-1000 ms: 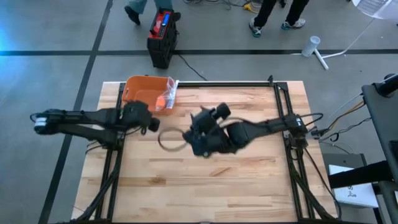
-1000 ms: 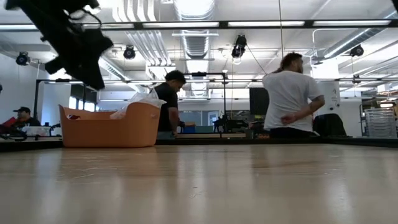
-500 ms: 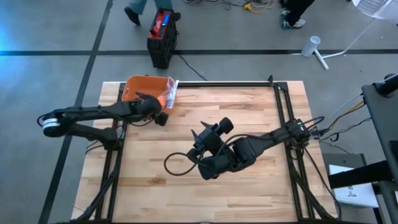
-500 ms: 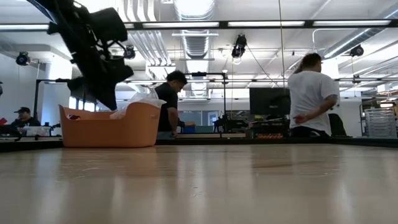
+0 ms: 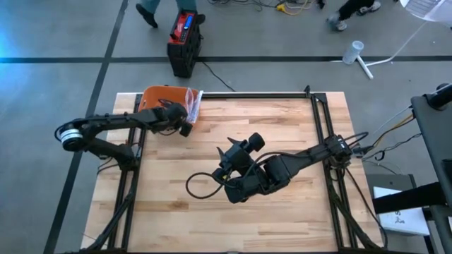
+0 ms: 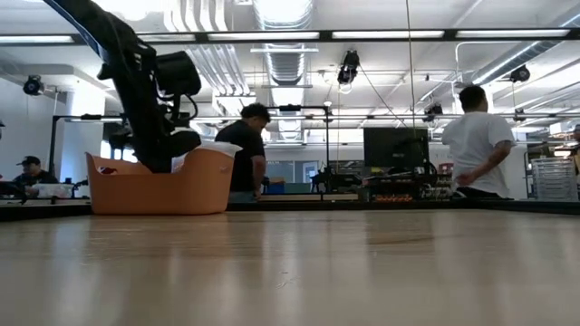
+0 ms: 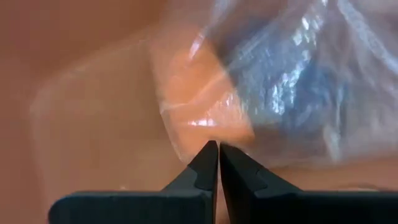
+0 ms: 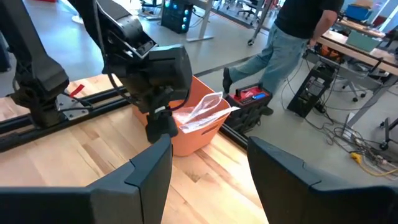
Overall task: Roll bandage
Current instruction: Adjust the orange bin on the table, then return to Home Position
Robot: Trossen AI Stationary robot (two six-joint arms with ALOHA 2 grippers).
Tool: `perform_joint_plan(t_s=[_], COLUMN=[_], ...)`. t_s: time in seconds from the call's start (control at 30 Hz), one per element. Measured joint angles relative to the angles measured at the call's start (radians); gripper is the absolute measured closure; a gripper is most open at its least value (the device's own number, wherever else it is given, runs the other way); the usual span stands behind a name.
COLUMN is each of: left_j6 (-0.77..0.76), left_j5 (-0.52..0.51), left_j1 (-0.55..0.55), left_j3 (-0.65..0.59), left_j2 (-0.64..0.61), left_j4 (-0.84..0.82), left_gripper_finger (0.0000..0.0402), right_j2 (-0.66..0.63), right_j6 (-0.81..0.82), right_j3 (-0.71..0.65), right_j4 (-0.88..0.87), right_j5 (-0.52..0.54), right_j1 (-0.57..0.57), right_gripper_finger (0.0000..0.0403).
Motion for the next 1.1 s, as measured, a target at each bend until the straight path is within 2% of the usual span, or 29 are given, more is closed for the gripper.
perform_joint_plan(t_s=[0.17, 0.27, 0.53, 0.7, 0.83, 0.97, 1.03, 1.1], left_j6=[0.044, 0.060, 0.052, 0.135, 0.270, 0.320, 0.321, 0.333], left_j5=[0.175, 0.245, 0.241, 0.238, 0.237, 0.237, 0.237, 0.237], left_j1=[-0.017, -0.027, -0.029, -0.069, -0.128, -0.143, -0.143, -0.143], left_j3=[0.000, 0.001, 0.000, -0.001, -0.014, -0.018, -0.018, -0.018], left_j2=[-0.048, -0.110, -0.343, -0.515, -0.633, -0.710, -0.736, -0.749], left_j4=[0.024, -0.005, -0.095, 0.001, 0.114, 0.119, 0.117, 0.118], left_gripper_finger=[0.0397, 0.0401, 0.0396, 0.0401, 0.0399, 0.0398, 0.0398, 0.0398], right_j2=[0.001, -0.001, -0.055, -0.056, -0.057, -0.062, -0.083, -0.144], right_j6=[-0.028, -0.069, -0.087, -0.255, -0.501, -0.765, -0.817, -0.829], right_j3=[0.000, 0.000, -0.004, -0.122, -0.287, -0.440, -0.501, -0.579], right_j4=[-0.012, -0.072, -0.368, -0.297, -0.031, 0.255, 0.305, 0.350], right_j5=[0.000, -0.054, -0.148, -0.372, -0.613, -0.891, -1.003, -1.062], right_j1=[-0.008, -0.024, -0.099, -0.186, -0.244, -0.294, -0.321, -0.356], right_gripper_finger=[0.0204, 0.0204, 0.0205, 0.0236, 0.0279, 0.0323, 0.0345, 0.0365])
